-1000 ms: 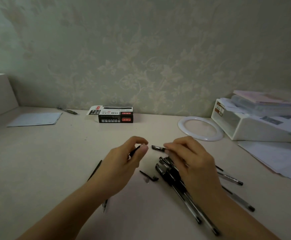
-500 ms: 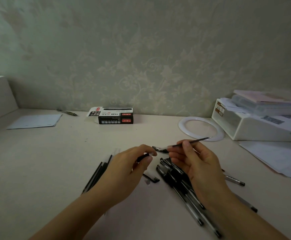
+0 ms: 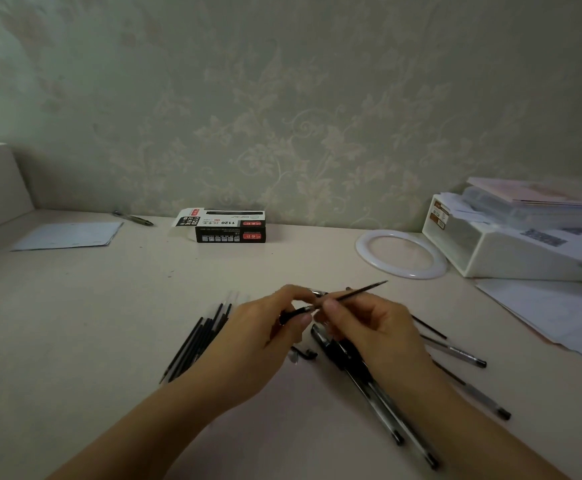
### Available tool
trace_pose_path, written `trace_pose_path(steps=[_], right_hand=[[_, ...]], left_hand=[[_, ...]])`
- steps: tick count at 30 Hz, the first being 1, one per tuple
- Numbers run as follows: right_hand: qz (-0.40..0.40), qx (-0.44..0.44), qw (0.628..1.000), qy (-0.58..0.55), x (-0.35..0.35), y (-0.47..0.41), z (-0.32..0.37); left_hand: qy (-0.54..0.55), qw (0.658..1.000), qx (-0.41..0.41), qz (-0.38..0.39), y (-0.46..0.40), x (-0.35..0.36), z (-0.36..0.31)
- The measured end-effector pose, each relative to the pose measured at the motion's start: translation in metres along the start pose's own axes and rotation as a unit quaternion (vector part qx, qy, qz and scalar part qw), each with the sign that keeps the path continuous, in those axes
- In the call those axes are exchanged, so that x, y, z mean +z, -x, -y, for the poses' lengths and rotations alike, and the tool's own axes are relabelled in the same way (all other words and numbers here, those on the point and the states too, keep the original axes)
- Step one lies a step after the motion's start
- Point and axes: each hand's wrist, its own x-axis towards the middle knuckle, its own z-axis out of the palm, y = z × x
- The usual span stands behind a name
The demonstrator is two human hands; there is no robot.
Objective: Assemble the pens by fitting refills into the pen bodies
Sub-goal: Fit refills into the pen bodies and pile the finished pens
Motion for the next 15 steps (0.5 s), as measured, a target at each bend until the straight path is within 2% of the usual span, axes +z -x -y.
trace_pose_path(steps=[3,6,8,11,15], right_hand=[[0.029,-0.06,0.98,0.186,0.004,0.003,0.0],[-0.009,-0.104,0.957,0.271,0.003,0.001,-0.002],[0.006,-0.135,0.932,0.337,0.002,0.0,-0.004],[0.061,-0.166,0.897,0.404,0.007,-0.001,-0.007],[0.099,-0.192,0.873,0.437,0.015,0.0,-0.008]], left_hand=[[0.027,1.0,0.002,-0.008,0.002,0.0,-0.002],[0.015,0.999,0.0,-0.034,0.0,-0.004,-0.001],[0.007,0.999,-0.013,-0.048,-0.002,-0.006,0.001],[-0.003,0.998,-0.02,-0.054,-0.003,-0.008,0.002],[-0.014,0.999,-0.017,-0.045,-0.002,-0.007,0.004]])
